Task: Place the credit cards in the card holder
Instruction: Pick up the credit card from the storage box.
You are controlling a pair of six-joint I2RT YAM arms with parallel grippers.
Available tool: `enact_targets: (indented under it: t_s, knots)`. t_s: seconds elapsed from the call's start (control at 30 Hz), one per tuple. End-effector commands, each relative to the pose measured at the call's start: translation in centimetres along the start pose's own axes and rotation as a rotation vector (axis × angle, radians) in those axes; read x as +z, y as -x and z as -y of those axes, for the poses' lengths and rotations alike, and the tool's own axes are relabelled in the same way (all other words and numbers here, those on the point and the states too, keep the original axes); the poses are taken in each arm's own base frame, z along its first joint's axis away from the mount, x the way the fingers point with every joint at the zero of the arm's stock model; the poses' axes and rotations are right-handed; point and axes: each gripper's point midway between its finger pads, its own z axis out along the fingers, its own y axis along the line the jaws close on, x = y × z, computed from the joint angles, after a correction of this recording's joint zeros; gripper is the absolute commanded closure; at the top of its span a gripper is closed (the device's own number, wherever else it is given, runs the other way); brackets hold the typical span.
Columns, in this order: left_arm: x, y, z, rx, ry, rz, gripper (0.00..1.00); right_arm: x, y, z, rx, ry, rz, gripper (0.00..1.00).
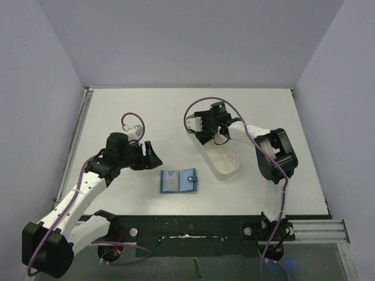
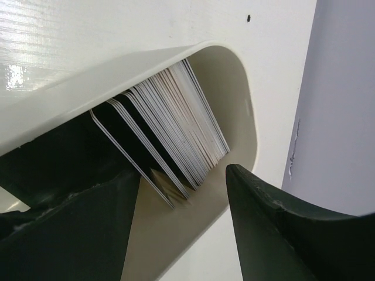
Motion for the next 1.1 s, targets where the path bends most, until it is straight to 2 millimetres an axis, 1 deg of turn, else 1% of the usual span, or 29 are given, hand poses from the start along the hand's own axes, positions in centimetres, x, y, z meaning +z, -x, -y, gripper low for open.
enact_targets:
  t_s: [0.0,0.37,0.57,0.77,1.07]
  knots:
    - [-1.1,2.3,1.7,0.038,-0.051,0.072,0.34,-0.1,1.4,3.0,-0.053,-0.069,0.040,0.39]
    - [-1.2,2.3,1.8,0.040,-0.054,0.075,0.34,0.1,1.3,4.1,-0.068,-0.117,0.035,0.51]
    - [-1.2,2.3,1.8,0.040,-0.054,0.075,0.34,0.2,1.3,4.1,-0.066,-0.121,0.040,0.57]
    - [-1.2,2.3,1.8,0.040,-0.056,0.075,0.34,-0.1,1.4,4.4,-0.066,-0.134,0.041,0.60]
    - [-1.2,2.3,1.8,0.039,-0.057,0.074,0.34,-0.6,1.5,5.2,-0.072,-0.175,0.039,0.61]
